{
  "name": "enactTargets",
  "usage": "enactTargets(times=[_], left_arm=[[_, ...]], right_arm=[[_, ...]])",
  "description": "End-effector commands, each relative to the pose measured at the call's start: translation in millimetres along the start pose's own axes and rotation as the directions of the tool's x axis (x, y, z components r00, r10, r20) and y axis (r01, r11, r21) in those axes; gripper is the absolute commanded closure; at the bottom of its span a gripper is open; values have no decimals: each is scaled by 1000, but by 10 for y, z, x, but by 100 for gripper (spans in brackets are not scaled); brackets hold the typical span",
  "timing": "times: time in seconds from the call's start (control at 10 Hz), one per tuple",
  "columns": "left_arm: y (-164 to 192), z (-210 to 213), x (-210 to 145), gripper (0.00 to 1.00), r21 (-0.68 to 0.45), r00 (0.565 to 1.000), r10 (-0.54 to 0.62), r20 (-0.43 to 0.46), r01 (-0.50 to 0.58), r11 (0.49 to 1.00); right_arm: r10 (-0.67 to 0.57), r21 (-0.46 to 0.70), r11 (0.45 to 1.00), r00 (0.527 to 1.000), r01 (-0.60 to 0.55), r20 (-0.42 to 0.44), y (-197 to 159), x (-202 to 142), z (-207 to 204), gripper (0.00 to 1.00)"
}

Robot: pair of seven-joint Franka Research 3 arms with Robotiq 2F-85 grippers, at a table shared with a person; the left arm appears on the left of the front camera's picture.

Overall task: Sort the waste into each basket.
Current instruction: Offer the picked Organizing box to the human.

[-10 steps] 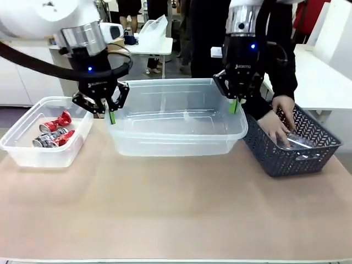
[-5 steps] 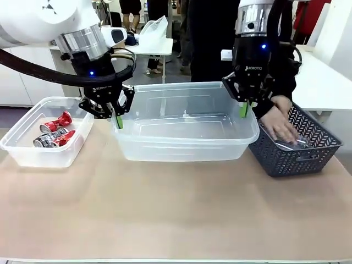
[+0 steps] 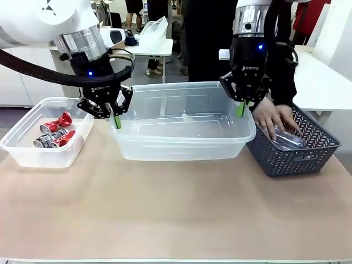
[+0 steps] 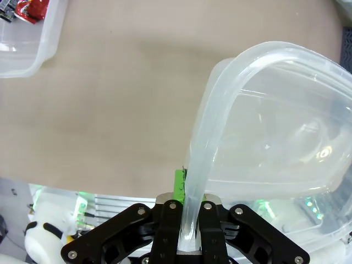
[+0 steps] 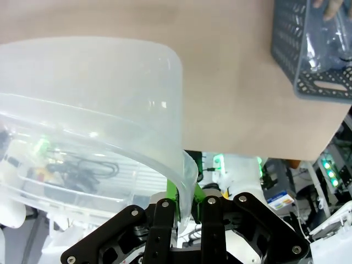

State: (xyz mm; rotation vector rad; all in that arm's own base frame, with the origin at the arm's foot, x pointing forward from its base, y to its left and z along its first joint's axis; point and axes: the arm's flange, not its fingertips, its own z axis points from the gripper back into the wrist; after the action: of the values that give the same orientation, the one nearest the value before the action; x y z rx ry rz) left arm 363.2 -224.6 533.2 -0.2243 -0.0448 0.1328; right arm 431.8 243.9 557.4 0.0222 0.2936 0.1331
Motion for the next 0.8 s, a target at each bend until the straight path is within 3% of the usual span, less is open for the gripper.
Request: enactTargets(times=[0.0,0.7], left_arm=[[24,10,44,96,11,999,29,21,-30,1000],[24,10,44,96,11,999,29,21,-30,1000]], right_arm=[[29,2,1000,1000,-29,0,27,-41,35,94],[29,2,1000,1000,-29,0,27,-41,35,94]])
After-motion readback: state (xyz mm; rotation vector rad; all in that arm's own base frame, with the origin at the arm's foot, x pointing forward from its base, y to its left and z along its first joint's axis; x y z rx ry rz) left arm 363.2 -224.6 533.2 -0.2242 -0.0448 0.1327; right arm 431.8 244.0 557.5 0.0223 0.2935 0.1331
